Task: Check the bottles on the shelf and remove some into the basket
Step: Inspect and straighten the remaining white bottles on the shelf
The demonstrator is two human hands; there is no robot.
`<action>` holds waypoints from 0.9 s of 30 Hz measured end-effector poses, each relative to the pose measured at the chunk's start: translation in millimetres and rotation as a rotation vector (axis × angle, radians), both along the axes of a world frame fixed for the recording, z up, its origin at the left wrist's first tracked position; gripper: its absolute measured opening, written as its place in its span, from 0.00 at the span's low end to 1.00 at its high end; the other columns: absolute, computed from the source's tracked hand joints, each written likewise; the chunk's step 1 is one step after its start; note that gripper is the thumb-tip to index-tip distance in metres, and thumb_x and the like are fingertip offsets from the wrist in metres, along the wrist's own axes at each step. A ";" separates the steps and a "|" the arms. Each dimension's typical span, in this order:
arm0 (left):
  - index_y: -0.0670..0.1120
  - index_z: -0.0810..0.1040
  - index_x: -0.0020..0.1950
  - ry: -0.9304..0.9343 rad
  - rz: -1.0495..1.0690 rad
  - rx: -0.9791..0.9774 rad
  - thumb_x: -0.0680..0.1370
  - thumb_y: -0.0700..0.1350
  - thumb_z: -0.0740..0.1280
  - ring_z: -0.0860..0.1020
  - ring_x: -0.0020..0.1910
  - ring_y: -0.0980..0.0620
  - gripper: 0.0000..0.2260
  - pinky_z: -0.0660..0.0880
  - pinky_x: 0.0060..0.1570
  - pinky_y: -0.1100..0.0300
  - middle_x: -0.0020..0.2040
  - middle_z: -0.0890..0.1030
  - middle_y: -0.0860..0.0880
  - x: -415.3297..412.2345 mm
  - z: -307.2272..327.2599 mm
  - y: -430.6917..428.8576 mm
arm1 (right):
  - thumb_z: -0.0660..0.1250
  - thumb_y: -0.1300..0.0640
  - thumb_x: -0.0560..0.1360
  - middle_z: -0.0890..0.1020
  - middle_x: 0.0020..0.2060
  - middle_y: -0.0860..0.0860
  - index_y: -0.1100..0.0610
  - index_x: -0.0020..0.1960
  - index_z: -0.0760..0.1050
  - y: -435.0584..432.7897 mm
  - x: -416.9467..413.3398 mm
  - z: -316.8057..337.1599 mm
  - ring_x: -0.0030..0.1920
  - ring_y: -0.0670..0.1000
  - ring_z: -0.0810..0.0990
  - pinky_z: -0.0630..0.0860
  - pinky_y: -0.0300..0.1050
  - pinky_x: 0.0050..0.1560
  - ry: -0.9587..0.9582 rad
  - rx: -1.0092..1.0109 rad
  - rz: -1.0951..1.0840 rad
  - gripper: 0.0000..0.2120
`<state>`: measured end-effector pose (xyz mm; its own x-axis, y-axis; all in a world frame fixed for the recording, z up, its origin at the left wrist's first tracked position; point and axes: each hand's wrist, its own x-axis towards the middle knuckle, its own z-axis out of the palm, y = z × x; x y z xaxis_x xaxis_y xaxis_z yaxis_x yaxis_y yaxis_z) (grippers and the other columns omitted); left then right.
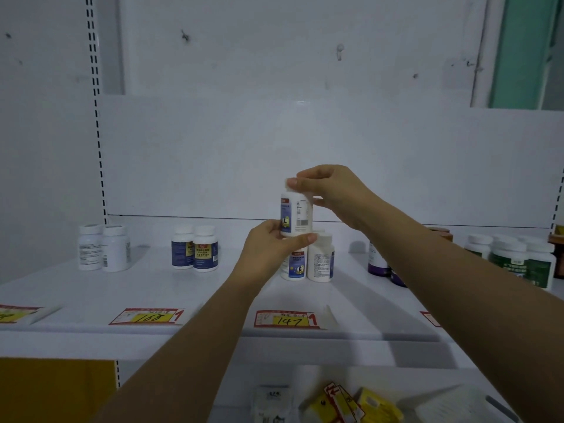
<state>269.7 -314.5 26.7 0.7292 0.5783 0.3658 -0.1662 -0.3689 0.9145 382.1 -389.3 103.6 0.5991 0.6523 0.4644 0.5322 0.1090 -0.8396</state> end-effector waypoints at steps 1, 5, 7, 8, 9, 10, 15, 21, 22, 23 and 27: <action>0.47 0.72 0.65 0.009 -0.021 -0.011 0.73 0.46 0.71 0.76 0.46 0.57 0.21 0.72 0.52 0.59 0.59 0.78 0.51 -0.6 0.4 0.1 | 0.74 0.54 0.70 0.81 0.55 0.55 0.62 0.59 0.76 -0.6 0.4 0.0 0.57 0.54 0.79 0.75 0.50 0.61 0.007 0.006 0.016 0.21; 0.51 0.73 0.57 0.012 -0.051 -0.002 0.74 0.46 0.70 0.75 0.37 0.63 0.13 0.70 0.45 0.67 0.50 0.76 0.55 -1.8 -0.4 2.6 | 0.70 0.56 0.74 0.81 0.56 0.54 0.61 0.61 0.75 -3.9 1.4 -2.0 0.58 0.52 0.79 0.74 0.47 0.62 0.042 -0.018 0.112 0.18; 0.52 0.72 0.54 -0.013 -0.038 0.000 0.74 0.45 0.70 0.76 0.38 0.62 0.12 0.70 0.41 0.70 0.50 0.77 0.55 -0.4 -1.1 2.5 | 0.70 0.51 0.73 0.80 0.57 0.52 0.60 0.61 0.75 -1.8 -1.1 -3.0 0.59 0.51 0.78 0.73 0.49 0.63 0.004 -0.042 0.081 0.20; 0.52 0.72 0.54 -0.015 -0.025 0.010 0.73 0.45 0.71 0.77 0.40 0.61 0.12 0.71 0.43 0.68 0.50 0.77 0.55 0.5 -1.3 2.1 | 0.71 0.49 0.72 0.80 0.57 0.52 0.60 0.60 0.76 0.0 -2.5 -3.0 0.58 0.51 0.78 0.74 0.49 0.62 -0.029 -0.048 0.035 0.22; 0.51 0.72 0.54 -0.011 -0.018 0.020 0.73 0.45 0.71 0.77 0.42 0.59 0.13 0.71 0.45 0.66 0.51 0.77 0.54 1.3 -1.1 1.5 | 0.73 0.47 0.70 0.81 0.55 0.52 0.60 0.59 0.77 1.8 -3.5 -2.9 0.56 0.51 0.79 0.76 0.48 0.59 -0.057 -0.042 -0.013 0.23; 0.50 0.72 0.55 -0.001 -0.018 0.026 0.73 0.45 0.71 0.77 0.44 0.58 0.13 0.71 0.47 0.64 0.51 0.77 0.54 2.4 -0.6 1.1 | 0.74 0.47 0.69 0.81 0.54 0.52 0.61 0.57 0.77 2.8 -3.5 -2.6 0.54 0.51 0.80 0.77 0.47 0.57 -0.068 -0.027 -0.049 0.23; 0.53 0.72 0.54 0.036 -0.066 0.035 0.74 0.48 0.69 0.75 0.36 0.65 0.11 0.70 0.33 0.73 0.44 0.76 0.59 1.0 3.3 2.9 | 0.70 0.55 0.74 0.82 0.54 0.54 0.61 0.59 0.77 -2.0 0.5 -2.0 0.54 0.52 0.80 0.75 0.48 0.61 0.013 0.005 0.073 0.16; 0.51 0.72 0.55 -0.037 -0.009 0.012 0.72 0.45 0.72 0.75 0.39 0.63 0.14 0.70 0.36 0.72 0.49 0.77 0.55 0.7 1.3 5.5 | 0.72 0.49 0.71 0.81 0.56 0.52 0.59 0.59 0.77 0.9 0.4 -0.8 0.58 0.50 0.78 0.73 0.47 0.63 -0.071 -0.053 0.044 0.21; 0.51 0.72 0.55 -0.033 -0.008 0.019 0.72 0.45 0.72 0.76 0.39 0.62 0.14 0.70 0.37 0.72 0.50 0.77 0.55 1.0 0.7 6.3 | 0.73 0.48 0.70 0.81 0.55 0.51 0.59 0.57 0.78 1.8 -1.1 -0.2 0.57 0.50 0.79 0.74 0.46 0.61 -0.108 -0.057 0.008 0.21; 0.51 0.72 0.55 -0.024 -0.014 0.019 0.72 0.45 0.72 0.76 0.40 0.62 0.15 0.70 0.38 0.71 0.50 0.77 0.55 0.7 0.3 6.7 | 0.73 0.48 0.70 0.82 0.54 0.50 0.59 0.55 0.79 2.2 -1.9 0.4 0.56 0.50 0.79 0.75 0.46 0.60 -0.124 -0.055 -0.012 0.19; 0.48 0.74 0.63 0.035 -0.074 0.013 0.73 0.45 0.71 0.78 0.48 0.58 0.19 0.72 0.48 0.66 0.58 0.79 0.54 -1.6 -2.5 9.3 | 0.72 0.54 0.72 0.82 0.52 0.51 0.59 0.55 0.79 0.6 -0.6 -0.3 0.55 0.51 0.80 0.74 0.50 0.63 -0.108 -0.045 0.012 0.14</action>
<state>268.1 -305.2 24.2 0.7822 0.5179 0.3462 -0.1612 -0.3686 0.9155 381.5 -388.7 103.3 0.5387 0.6811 0.4958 0.6190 0.0792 -0.7814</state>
